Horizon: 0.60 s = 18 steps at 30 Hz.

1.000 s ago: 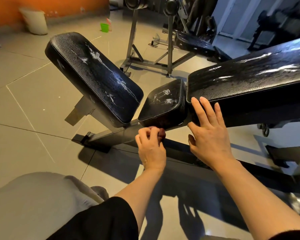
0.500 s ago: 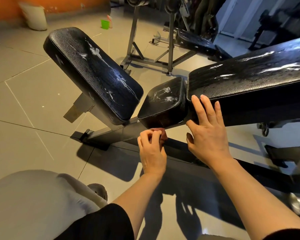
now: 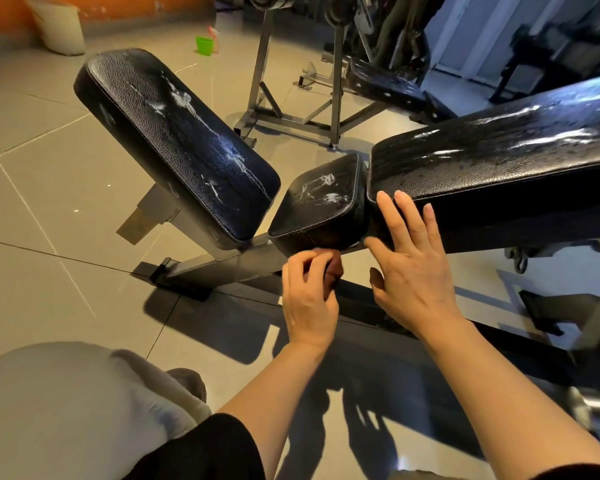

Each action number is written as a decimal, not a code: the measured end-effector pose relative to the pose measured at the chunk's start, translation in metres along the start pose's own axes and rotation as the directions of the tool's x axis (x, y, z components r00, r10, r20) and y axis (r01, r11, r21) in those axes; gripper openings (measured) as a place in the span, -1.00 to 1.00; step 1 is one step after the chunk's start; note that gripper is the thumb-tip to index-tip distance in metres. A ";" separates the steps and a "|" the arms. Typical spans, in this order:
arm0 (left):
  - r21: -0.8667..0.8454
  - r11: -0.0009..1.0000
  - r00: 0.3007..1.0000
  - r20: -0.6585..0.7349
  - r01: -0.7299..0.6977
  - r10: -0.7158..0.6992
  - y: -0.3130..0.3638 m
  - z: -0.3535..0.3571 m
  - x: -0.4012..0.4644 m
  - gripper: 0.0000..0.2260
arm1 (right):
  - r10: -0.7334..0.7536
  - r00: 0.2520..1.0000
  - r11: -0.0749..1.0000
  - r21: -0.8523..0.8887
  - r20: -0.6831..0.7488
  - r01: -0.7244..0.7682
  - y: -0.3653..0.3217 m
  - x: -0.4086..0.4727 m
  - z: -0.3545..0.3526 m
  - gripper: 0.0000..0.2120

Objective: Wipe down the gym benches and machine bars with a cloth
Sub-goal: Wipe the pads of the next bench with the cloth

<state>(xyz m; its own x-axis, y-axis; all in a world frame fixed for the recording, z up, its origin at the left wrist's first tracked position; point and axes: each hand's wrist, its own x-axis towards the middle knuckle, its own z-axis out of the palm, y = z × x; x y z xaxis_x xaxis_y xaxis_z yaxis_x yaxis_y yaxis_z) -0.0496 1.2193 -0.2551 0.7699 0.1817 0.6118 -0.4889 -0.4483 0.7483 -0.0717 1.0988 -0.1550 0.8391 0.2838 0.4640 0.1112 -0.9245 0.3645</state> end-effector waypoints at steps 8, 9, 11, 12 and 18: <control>0.004 0.987 0.986 -0.048 -0.160 0.160 0.005 0.005 0.029 -0.60 | 0.014 0.999 0.999 -0.044 -0.039 -0.015 0.002 0.001 -0.001 -0.15; -0.008 0.994 0.994 0.000 -0.108 0.108 -0.002 0.006 0.018 -0.61 | 0.005 0.999 0.999 -0.053 -0.033 -0.006 0.002 0.000 -0.001 -0.16; -0.023 0.999 0.997 0.062 0.048 -0.047 -0.012 0.006 -0.002 -0.62 | 0.000 0.999 0.999 -0.054 -0.034 -0.002 0.002 0.000 -0.001 -0.16; -0.019 0.997 0.995 0.060 0.080 -0.079 -0.012 0.006 -0.009 -0.61 | 0.004 0.999 0.999 -0.044 -0.038 -0.006 0.002 0.000 -0.001 -0.16; -0.072 0.977 0.976 -0.101 -0.202 0.194 0.023 0.005 0.035 -0.58 | 0.024 0.998 1.000 0.022 -0.054 -0.022 0.001 0.002 0.001 -0.12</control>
<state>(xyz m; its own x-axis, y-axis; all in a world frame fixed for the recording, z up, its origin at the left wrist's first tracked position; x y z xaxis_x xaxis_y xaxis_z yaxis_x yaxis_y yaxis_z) -0.0314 1.2112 -0.2177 0.6148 0.1787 0.7682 -0.6625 -0.4114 0.6260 -0.0694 1.0982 -0.1546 0.8113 0.2754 0.5157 0.1039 -0.9360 0.3364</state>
